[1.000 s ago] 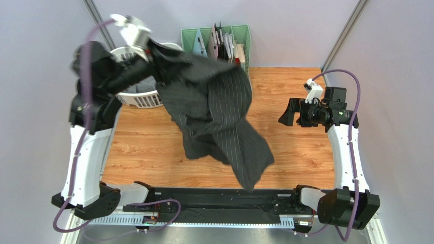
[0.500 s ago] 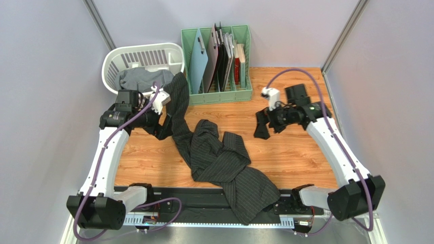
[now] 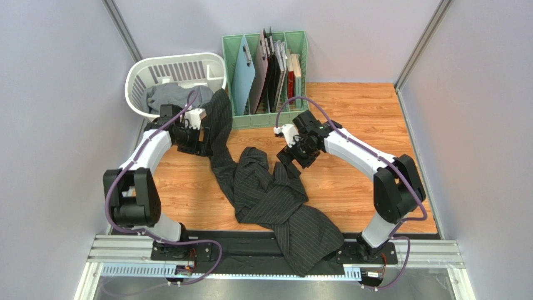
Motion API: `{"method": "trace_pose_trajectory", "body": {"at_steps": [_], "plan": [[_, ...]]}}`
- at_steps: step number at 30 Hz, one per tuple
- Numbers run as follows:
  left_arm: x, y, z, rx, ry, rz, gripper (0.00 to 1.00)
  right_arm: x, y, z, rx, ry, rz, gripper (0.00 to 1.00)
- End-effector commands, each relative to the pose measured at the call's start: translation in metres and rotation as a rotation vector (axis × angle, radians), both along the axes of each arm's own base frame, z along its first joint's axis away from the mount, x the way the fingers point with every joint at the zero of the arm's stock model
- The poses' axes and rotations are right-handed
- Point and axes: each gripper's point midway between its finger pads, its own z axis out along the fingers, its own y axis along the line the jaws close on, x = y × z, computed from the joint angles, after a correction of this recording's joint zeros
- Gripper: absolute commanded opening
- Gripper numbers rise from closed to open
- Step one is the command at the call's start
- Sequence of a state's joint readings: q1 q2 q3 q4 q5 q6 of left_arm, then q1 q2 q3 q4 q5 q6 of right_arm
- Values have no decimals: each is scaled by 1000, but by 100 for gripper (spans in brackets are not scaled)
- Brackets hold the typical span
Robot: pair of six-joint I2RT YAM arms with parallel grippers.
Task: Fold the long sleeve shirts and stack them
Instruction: Move the shirt to the center of the board, then flatten the shirt out
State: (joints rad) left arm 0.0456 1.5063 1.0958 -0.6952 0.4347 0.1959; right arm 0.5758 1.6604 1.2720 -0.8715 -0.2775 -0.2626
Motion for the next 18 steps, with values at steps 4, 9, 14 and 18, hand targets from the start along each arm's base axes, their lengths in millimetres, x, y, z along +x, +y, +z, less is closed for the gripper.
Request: {"method": "trace_pose_trajectory", "body": {"at_steps": [4, 9, 14, 18], "plan": [[48, -8, -28, -7, -22, 105, 85, 20, 42, -16, 19, -85, 60, 89], [52, -28, -53, -17, 49, 69, 69, 28, 42, -49, -44, -59, 32, 77], [41, -64, 6, -159, -31, -96, 3, 36, 36, -39, -50, -42, 4, 5], [-12, -132, 90, -193, -270, -405, 0, 37, 0, -4, -8, -66, -63, 0]]}}
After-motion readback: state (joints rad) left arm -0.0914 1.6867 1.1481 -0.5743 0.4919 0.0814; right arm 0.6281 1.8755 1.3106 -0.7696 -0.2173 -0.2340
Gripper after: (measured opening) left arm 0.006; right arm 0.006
